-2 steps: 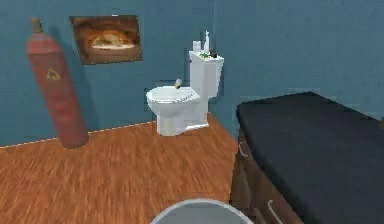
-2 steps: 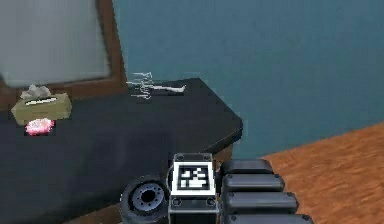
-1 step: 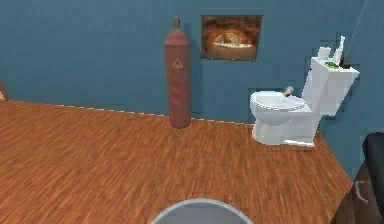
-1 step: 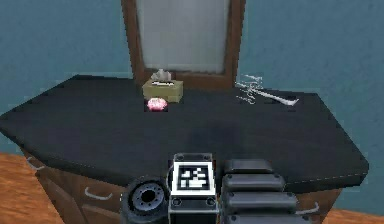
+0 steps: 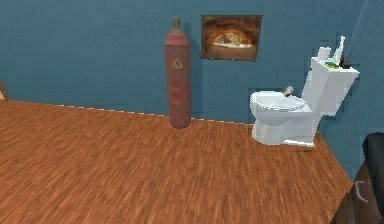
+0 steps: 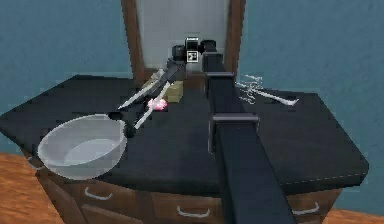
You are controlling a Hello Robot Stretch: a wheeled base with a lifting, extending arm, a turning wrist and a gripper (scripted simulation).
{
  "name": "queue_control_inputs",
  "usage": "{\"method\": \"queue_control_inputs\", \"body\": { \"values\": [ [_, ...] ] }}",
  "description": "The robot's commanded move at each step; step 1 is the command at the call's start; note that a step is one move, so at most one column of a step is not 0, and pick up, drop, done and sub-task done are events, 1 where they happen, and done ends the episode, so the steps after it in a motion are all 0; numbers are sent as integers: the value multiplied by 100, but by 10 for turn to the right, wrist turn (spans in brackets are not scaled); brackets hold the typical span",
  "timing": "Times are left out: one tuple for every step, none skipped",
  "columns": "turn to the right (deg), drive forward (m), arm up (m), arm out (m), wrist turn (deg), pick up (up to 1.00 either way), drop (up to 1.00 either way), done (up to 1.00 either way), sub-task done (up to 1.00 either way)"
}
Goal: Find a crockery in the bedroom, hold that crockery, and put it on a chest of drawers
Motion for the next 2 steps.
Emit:
{"method": "queue_control_inputs", "body": {
  "values": [
    [0, 0, 0, 0, 450, 0, 0, 0, 0],
    [0, 0, 0, 0, 450, 0, 0, 0, 0]
  ]
}}
